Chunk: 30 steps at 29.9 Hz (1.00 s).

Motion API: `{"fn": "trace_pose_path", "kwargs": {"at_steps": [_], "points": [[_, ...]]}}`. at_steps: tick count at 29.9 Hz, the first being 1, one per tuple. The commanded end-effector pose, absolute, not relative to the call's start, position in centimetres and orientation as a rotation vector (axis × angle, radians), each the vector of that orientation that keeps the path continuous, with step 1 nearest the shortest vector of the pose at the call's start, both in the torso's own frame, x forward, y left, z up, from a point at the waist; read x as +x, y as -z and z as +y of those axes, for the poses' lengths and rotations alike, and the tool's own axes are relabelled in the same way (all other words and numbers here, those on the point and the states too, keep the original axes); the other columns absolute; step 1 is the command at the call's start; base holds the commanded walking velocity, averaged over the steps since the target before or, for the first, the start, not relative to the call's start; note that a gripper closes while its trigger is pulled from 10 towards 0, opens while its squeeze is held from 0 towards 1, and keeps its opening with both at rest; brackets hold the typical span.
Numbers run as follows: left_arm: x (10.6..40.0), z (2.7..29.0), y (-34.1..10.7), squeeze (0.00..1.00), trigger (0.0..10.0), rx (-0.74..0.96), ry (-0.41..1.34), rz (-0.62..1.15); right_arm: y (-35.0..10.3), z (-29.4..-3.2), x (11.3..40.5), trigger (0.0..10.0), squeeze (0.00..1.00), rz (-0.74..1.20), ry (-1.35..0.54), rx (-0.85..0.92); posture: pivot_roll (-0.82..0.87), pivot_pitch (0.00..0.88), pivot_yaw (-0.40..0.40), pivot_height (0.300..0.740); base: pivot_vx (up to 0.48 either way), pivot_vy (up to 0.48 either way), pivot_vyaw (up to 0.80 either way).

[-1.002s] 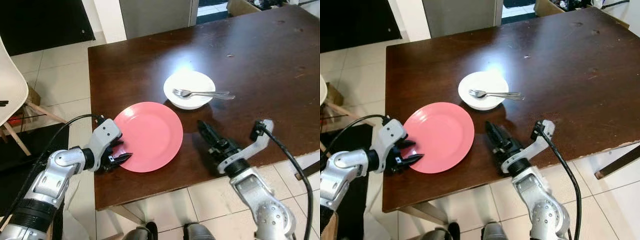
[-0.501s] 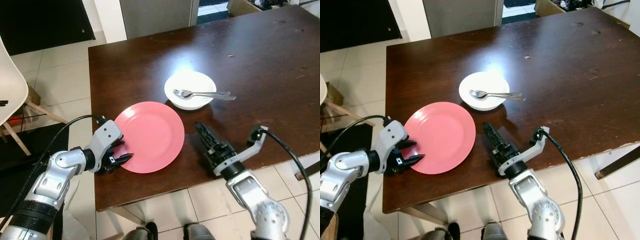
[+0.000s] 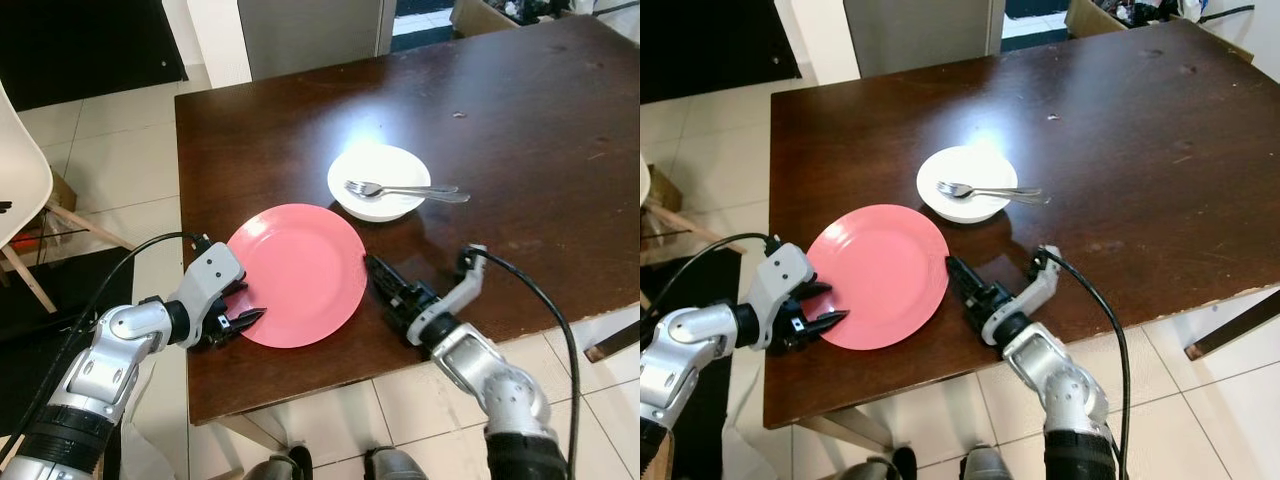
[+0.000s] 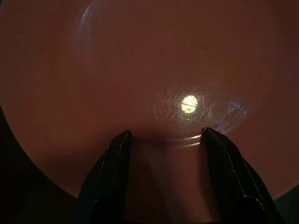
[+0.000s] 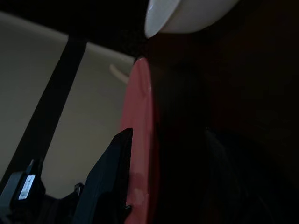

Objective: Setting the table

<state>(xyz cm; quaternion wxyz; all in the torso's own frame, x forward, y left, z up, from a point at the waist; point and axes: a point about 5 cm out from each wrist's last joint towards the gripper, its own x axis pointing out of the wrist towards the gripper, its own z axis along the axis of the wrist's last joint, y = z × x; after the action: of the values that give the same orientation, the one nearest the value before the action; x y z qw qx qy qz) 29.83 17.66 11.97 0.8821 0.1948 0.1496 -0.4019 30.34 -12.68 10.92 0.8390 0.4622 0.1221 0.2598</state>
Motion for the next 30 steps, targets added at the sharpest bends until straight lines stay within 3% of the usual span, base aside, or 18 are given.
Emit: {"fn": "trace_pose_path", "kwargs": {"at_steps": [1,14,15,17,18,30], "points": [[28.6,18.0,-9.1,0.00,10.0,0.392,0.848,0.458,-9.4,-12.1,30.0,10.0,0.00,0.327,-0.554,0.976,-0.17,0.135,0.115,0.740,0.000,0.000,0.00],[28.3,17.9,-9.2,0.00,10.0,0.383,0.842,0.451,-8.9,-8.9,31.7,10.0,0.00,0.444,-0.687,0.915,-0.16,0.136,0.092,0.740,0.000,0.000,0.00],[28.3,17.8,-9.2,0.00,10.0,0.380,0.844,0.450,-8.9,-9.0,31.8,4.4,0.00,0.444,-0.688,0.908,-0.16,0.137,0.091,0.740,0.000,0.000,0.00],[28.3,17.8,-9.2,0.00,10.0,0.380,0.844,0.450,-8.9,-9.0,31.8,4.4,0.00,0.444,-0.688,0.908,-0.16,0.137,0.091,0.740,0.000,0.000,0.00],[28.2,17.8,-9.1,0.00,10.0,0.379,0.844,0.450,-8.9,-9.0,31.9,0.0,0.00,0.437,-0.688,0.902,-0.16,0.138,0.089,0.740,0.000,0.000,0.00],[28.2,17.5,-9.1,0.00,10.0,0.375,0.851,0.451,-8.8,-9.0,31.6,0.0,0.00,0.404,-0.747,0.914,-0.17,0.142,0.089,0.740,0.000,0.000,0.00]]}}
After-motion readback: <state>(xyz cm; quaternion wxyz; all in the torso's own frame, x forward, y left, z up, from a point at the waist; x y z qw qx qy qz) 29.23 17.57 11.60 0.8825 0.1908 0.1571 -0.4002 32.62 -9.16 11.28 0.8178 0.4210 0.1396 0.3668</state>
